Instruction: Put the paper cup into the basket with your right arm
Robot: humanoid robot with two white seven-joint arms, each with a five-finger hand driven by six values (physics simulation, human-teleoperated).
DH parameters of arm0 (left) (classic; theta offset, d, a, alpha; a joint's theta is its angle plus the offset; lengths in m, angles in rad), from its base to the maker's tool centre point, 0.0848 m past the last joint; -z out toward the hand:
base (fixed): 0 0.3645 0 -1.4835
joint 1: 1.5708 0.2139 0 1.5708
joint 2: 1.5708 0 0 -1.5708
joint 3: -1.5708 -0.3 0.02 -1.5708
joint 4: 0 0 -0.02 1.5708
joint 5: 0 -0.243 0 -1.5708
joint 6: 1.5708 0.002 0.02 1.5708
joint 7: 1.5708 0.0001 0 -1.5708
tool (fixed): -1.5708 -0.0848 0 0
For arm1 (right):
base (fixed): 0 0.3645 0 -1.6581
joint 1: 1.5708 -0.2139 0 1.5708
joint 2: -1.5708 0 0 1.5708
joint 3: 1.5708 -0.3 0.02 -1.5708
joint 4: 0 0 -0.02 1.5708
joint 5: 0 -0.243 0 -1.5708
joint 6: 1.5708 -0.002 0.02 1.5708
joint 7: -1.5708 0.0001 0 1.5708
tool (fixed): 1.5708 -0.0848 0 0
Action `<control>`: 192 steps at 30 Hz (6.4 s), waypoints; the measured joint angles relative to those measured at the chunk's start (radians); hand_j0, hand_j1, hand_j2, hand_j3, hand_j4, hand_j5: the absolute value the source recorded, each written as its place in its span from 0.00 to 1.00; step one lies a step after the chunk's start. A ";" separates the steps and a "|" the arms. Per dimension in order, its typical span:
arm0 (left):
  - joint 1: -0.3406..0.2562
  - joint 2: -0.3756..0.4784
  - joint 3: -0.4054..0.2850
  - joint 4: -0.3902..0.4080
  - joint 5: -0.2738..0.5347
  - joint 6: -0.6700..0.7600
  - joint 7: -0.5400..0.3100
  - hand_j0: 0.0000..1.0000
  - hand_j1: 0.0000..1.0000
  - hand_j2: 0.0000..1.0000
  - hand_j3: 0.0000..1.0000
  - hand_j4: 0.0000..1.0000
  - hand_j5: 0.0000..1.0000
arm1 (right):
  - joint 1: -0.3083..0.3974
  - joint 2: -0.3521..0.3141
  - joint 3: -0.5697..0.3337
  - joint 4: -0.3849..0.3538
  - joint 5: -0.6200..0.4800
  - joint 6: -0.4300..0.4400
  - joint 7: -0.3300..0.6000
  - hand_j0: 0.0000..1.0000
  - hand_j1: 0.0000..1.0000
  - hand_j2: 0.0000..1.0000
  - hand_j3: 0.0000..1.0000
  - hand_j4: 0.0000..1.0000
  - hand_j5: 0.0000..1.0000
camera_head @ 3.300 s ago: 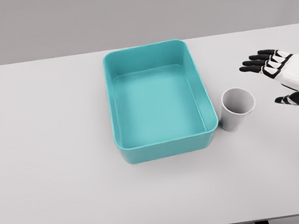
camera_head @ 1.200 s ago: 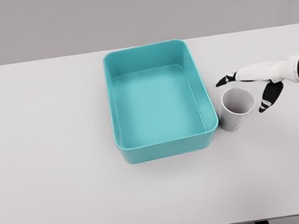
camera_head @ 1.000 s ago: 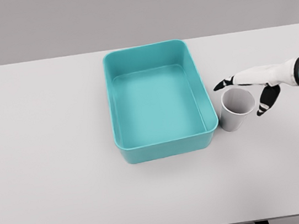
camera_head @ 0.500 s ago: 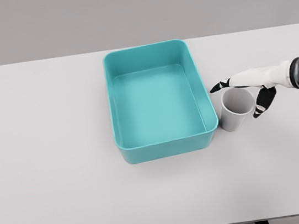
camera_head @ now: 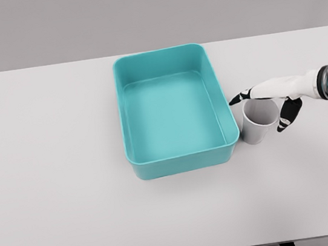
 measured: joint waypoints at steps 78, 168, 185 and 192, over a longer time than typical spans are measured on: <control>0.000 0.000 0.000 0.000 0.000 0.000 0.000 1.00 1.00 1.00 1.00 1.00 1.00 | -0.113 -0.007 -0.120 0.002 -0.113 0.004 0.000 0.68 0.68 0.68 0.68 0.68 0.68; 0.000 0.000 0.000 0.000 0.000 0.000 0.000 1.00 1.00 1.00 1.00 1.00 1.00 | 0.267 0.454 -0.387 0.089 -0.037 -0.044 0.000 0.68 0.68 0.68 0.68 0.68 0.68; 0.000 0.000 0.000 0.000 0.000 0.000 0.000 1.00 1.00 1.00 1.00 1.00 1.00 | 0.281 0.479 -0.383 0.130 -0.026 -0.065 0.000 0.70 0.70 0.70 0.70 0.70 0.70; 0.000 0.000 0.000 0.000 0.000 0.000 0.000 1.00 1.00 1.00 1.00 1.00 1.00 | 0.288 0.481 -0.380 0.141 -0.031 -0.070 0.002 0.70 0.70 0.70 0.70 0.70 0.70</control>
